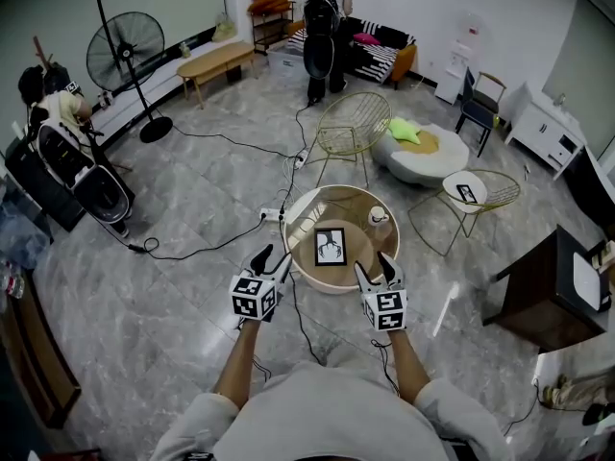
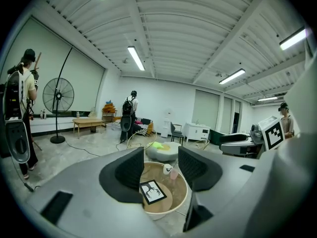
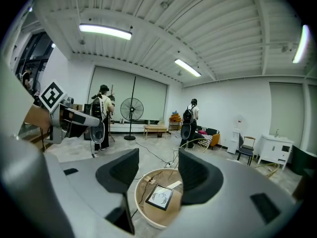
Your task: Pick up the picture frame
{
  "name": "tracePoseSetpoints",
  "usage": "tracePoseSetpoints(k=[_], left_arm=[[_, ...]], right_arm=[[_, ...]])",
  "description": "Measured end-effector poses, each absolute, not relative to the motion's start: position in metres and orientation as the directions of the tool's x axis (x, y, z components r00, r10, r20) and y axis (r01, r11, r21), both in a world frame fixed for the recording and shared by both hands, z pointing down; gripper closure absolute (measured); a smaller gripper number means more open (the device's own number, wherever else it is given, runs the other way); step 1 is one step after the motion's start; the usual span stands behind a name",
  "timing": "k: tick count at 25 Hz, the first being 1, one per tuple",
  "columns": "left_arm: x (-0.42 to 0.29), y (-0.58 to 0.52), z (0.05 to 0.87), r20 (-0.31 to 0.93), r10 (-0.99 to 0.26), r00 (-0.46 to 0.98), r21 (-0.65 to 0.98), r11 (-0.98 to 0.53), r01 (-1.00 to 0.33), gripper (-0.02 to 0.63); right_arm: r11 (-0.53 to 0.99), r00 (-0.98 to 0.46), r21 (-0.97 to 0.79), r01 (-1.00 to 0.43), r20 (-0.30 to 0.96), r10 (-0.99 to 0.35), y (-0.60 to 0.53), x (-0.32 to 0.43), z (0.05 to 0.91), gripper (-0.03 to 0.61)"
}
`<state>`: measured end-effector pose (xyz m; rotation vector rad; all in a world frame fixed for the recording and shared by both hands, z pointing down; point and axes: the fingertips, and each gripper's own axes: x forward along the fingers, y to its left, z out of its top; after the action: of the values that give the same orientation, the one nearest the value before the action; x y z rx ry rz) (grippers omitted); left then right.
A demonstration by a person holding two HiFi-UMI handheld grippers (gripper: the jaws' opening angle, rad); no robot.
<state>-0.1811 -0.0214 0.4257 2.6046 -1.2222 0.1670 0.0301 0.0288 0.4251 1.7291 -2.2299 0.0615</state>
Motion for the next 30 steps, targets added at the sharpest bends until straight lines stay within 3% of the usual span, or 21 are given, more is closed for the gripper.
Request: tracePoseSetpoints(k=[11, 30], left_arm=[[-0.182, -0.042, 0.435, 0.222, -0.747, 0.627, 0.191, -0.597, -0.779, 0.402], [-0.115, -0.162, 0.443, 0.255, -0.743, 0.619, 0.186, -0.590, -0.786, 0.402]], right_arm=[[0.290, -0.240, 0.147, -0.946, 0.290, -0.927, 0.008, 0.023, 0.440, 0.342], [0.304, -0.256, 0.121, -0.945, 0.307, -0.917, -0.119, 0.087, 0.453, 0.342]])
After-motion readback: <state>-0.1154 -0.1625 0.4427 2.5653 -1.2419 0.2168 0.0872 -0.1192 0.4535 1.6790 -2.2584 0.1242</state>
